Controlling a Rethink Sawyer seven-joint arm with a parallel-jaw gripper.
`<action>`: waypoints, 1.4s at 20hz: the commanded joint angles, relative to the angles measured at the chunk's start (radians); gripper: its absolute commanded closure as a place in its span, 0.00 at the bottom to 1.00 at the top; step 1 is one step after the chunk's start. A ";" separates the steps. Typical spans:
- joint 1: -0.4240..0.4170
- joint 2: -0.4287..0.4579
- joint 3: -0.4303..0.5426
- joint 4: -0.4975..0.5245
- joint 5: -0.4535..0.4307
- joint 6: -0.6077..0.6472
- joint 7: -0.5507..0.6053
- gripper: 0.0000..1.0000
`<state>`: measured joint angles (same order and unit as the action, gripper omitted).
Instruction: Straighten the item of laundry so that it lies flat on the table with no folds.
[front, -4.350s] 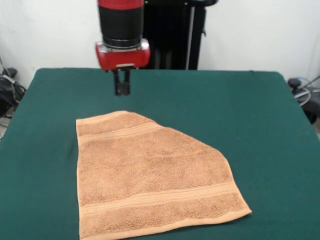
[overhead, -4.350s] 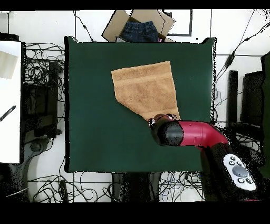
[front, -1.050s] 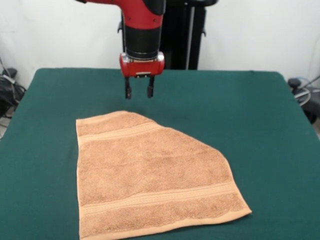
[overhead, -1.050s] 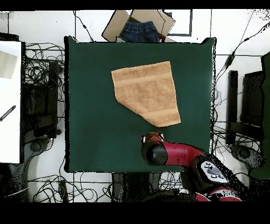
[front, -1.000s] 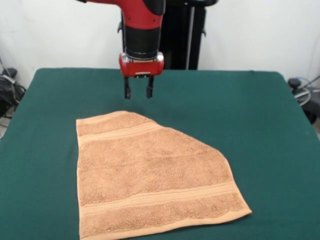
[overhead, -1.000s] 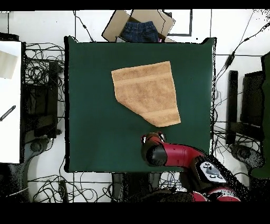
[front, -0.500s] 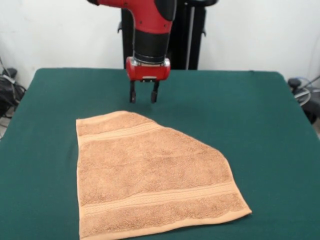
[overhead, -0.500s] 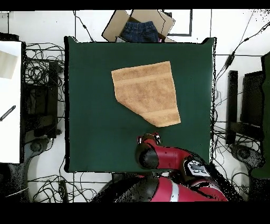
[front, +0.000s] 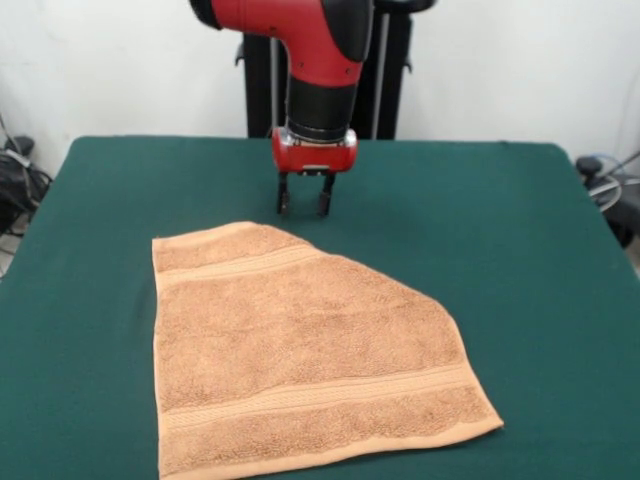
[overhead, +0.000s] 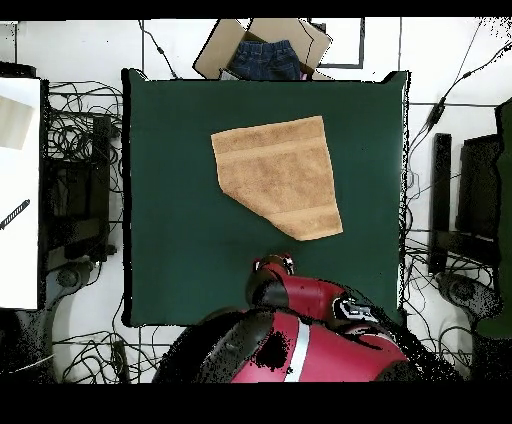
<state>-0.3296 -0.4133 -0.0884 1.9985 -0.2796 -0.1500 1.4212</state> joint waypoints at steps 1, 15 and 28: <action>0.011 0.066 0.052 -0.066 0.091 0.000 0.239 0.00; 0.036 -0.002 0.102 -0.163 0.237 0.364 0.178 0.00; 0.061 -0.110 0.089 -0.155 0.260 0.498 0.160 0.00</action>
<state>-0.2813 -0.4495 -0.0707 1.9073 -0.0805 0.2086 1.4212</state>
